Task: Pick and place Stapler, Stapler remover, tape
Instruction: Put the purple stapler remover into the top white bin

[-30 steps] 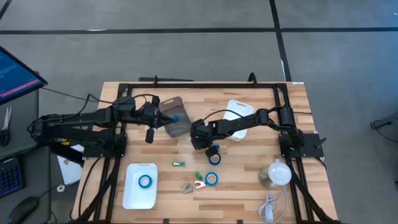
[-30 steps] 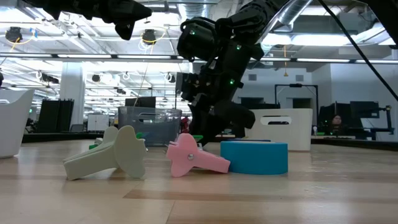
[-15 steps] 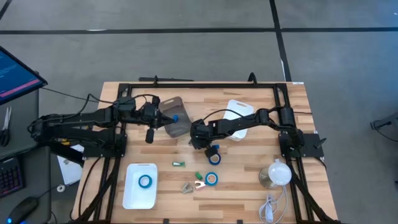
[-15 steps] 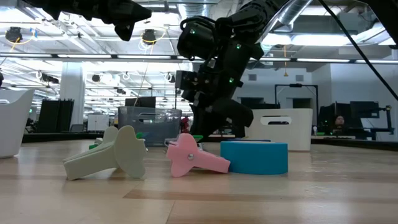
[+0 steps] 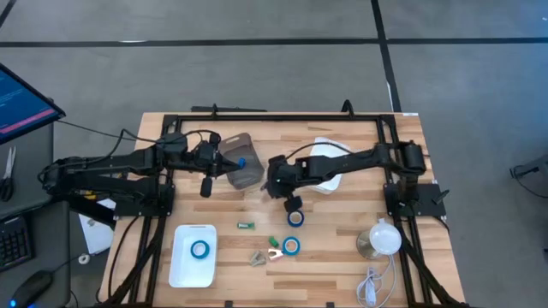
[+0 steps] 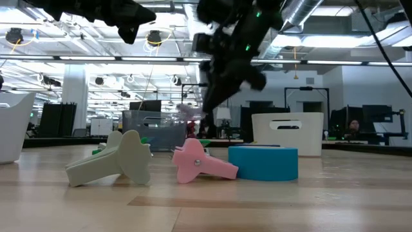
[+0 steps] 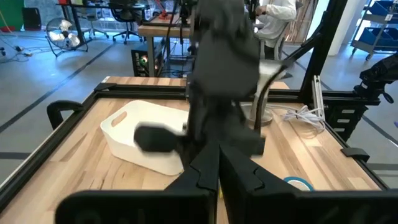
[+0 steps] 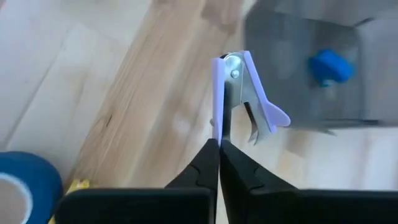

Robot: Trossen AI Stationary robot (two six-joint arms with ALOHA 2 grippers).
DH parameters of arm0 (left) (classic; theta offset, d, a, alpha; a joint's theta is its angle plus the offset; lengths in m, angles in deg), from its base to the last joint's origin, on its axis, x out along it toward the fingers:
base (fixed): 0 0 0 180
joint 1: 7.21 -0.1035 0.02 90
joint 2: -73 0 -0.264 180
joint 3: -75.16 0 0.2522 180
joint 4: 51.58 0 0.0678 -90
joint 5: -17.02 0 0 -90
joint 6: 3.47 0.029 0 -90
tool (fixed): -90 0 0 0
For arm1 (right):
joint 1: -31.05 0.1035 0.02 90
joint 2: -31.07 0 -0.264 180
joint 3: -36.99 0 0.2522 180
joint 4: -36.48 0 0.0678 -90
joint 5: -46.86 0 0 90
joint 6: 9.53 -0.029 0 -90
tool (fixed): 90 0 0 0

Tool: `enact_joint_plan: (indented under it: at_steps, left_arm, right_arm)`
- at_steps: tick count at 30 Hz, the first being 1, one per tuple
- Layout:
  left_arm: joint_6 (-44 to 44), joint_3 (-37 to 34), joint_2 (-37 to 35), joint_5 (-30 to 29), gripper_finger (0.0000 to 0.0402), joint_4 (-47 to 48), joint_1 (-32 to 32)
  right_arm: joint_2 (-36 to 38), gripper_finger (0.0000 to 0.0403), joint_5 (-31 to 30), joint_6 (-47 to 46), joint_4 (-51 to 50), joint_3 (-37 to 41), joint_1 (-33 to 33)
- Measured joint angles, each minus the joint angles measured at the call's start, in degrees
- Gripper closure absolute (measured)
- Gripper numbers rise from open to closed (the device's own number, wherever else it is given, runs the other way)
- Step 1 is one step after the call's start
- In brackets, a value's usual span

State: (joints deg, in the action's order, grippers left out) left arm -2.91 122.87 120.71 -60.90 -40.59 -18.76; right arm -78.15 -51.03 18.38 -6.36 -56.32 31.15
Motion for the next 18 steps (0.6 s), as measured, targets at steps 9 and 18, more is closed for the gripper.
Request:
enact_joint_plan:
  at_steps: [9,18]
  left_arm:
    - [0.0,0.0,0.0,0.0,0.0400,0.9,0.0]
    - [0.0,0.0,0.0,0.0,0.0400,0.9,0.0]
  right_arm:
    - [14.0,0.0403,-9.1,-6.1,-10.6,5.6,-2.7]
    - [25.6,0.0403,-10.1,-15.5,-16.9,18.1,-7.4]
